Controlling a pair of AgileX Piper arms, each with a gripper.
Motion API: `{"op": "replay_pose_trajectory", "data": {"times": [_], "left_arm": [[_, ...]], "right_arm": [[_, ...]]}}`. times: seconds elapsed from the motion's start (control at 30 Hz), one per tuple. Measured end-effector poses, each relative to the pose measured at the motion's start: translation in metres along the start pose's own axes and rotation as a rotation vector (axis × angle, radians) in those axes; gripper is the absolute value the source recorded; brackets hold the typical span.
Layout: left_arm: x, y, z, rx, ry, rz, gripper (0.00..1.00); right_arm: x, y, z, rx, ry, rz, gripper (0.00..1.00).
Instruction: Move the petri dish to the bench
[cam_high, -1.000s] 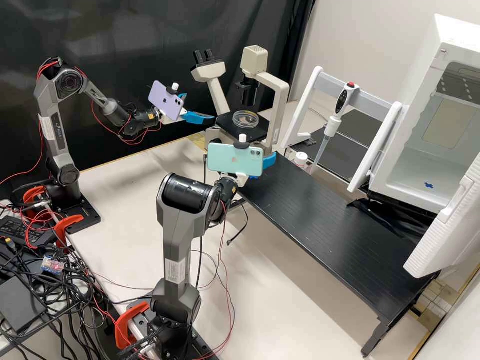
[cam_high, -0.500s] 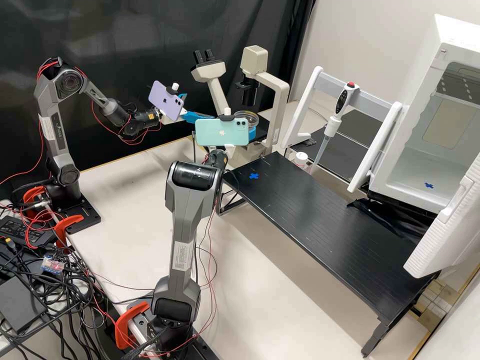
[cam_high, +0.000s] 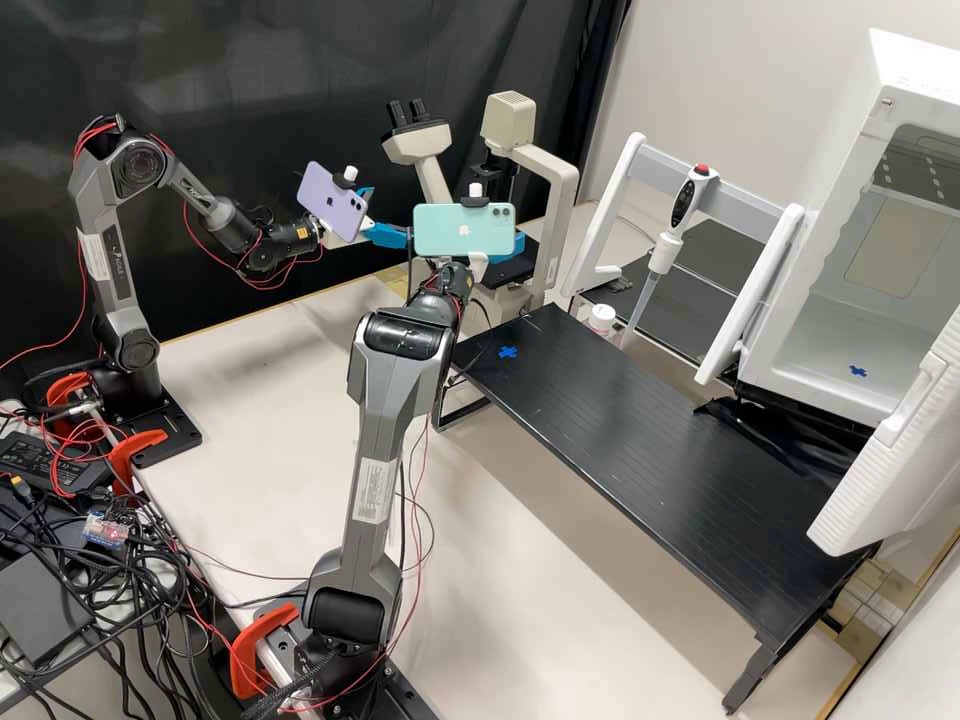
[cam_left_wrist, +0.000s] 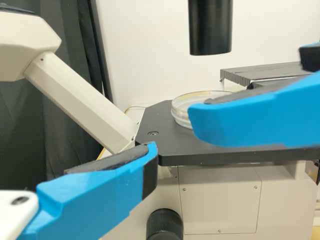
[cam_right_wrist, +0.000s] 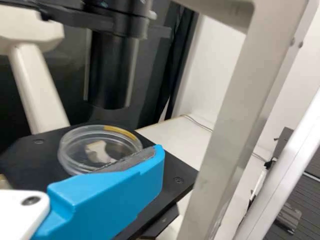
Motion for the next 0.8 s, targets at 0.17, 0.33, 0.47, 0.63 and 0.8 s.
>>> {"op": "replay_pose_trajectory", "data": {"times": [0.17,0.33,0.47,0.63,0.8], "left_arm": [[0.0,0.0,0.0,0.0,0.0,0.0,1.0],[0.0,0.0,0.0,0.0,0.0,0.0,1.0],[0.0,0.0,0.0,0.0,0.0,0.0,1.0],[0.0,0.0,0.0,0.0,0.0,0.0,1.0],[0.0,0.0,0.0,0.0,0.0,0.0,1.0]], "right_arm": [[0.022,0.001,0.005,0.003,-0.028,-0.033,1.0],[0.039,0.001,0.008,0.012,-0.052,-0.067,1.0],[0.048,0.0,0.009,0.016,-0.071,-0.084,1.0],[0.058,-0.001,0.01,0.05,-0.089,-0.091,1.0],[0.065,-0.007,0.016,0.096,-0.11,-0.096,1.0]]}}
